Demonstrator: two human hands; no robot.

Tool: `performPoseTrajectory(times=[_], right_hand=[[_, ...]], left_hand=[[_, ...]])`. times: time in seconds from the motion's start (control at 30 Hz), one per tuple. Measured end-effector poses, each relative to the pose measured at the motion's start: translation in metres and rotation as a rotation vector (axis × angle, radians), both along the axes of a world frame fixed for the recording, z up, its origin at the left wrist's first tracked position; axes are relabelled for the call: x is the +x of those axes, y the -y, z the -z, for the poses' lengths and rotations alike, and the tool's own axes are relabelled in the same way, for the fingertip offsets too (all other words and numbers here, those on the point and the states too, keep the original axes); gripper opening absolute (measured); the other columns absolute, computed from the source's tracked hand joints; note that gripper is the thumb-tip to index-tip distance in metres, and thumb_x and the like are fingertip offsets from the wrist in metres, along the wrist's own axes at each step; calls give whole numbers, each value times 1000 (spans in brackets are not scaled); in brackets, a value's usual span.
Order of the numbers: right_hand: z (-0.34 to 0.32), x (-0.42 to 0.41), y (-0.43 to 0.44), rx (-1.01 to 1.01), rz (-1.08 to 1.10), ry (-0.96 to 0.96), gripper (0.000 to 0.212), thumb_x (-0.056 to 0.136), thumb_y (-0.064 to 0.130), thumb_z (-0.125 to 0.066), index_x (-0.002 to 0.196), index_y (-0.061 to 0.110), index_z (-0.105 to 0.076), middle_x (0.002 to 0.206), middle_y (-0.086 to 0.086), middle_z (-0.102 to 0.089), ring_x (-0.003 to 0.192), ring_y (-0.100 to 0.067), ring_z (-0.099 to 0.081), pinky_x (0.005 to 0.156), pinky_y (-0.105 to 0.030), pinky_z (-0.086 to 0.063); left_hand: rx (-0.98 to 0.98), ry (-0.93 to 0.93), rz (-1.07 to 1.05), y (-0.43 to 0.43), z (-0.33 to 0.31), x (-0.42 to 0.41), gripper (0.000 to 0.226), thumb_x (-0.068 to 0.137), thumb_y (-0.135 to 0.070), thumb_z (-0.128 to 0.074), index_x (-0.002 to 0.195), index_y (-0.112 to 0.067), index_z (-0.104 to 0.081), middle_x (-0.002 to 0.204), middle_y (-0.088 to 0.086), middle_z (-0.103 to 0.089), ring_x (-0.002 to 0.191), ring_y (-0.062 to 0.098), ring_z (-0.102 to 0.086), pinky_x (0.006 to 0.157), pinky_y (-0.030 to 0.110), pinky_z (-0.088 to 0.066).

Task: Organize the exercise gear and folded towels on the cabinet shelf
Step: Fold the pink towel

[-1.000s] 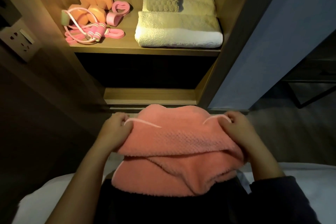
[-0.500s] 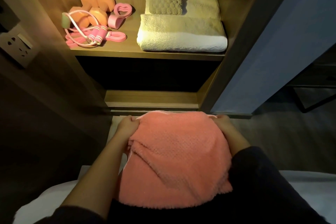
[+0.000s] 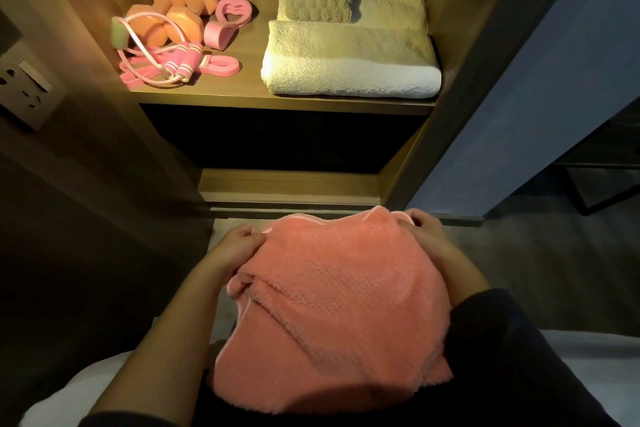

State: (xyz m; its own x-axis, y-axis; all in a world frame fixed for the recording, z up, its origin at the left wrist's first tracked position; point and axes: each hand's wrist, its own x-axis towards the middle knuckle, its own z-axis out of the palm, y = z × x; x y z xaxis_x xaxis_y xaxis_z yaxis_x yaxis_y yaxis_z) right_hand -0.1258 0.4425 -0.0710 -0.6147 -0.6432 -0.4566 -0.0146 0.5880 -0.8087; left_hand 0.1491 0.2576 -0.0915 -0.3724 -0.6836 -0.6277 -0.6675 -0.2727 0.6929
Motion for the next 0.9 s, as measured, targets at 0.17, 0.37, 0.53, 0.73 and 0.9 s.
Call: performPoseTrajectory(times=[0.17,0.37,0.53,0.73,0.9], right_hand=[[-10,-16,-12,-37,49,-165,13,86,32,-71,84,20,-67,83,0,-68,77,-17,-64,58,-26,-45],[-35,-35,-18,-199,41,-266,10,83,15,-75,86,19,-65,88,2,-66,83,-14,-62,67,-25,-47],[-77,-47,-15,-225,-11,-190,29,86,16,-72,101,39,-65,104,6,-63,95,-10,-61,67,-24,-52],[-125,-60,-18,-129,-174,-236,8,82,13,-75,86,11,-69,83,-2,-67,70,-2,-64,55,-14,-47],[-166,-70,-7,-294,-121,112,34,82,30,-66,109,9,-63,97,-7,-63,83,-11,-62,75,-27,-54]], left_hand=[[-304,-138,-198,3,-16,8,18,90,-23,-65,81,-8,-63,81,9,-66,75,22,-62,61,29,-48],[-590,-254,-104,22,-66,17,12,87,-18,-70,78,-13,-63,76,-1,-68,69,0,-63,60,20,-46],[-648,-265,94,37,-117,17,20,87,-14,-69,101,-26,-63,93,-5,-66,81,1,-64,66,22,-49],[-604,-149,391,50,-163,24,9,88,-18,-68,89,-27,-71,90,-4,-71,89,12,-67,78,38,-54],[-316,-518,40,59,-201,4,13,95,-22,-59,90,-20,-71,92,-1,-73,93,18,-69,77,30,-50]])
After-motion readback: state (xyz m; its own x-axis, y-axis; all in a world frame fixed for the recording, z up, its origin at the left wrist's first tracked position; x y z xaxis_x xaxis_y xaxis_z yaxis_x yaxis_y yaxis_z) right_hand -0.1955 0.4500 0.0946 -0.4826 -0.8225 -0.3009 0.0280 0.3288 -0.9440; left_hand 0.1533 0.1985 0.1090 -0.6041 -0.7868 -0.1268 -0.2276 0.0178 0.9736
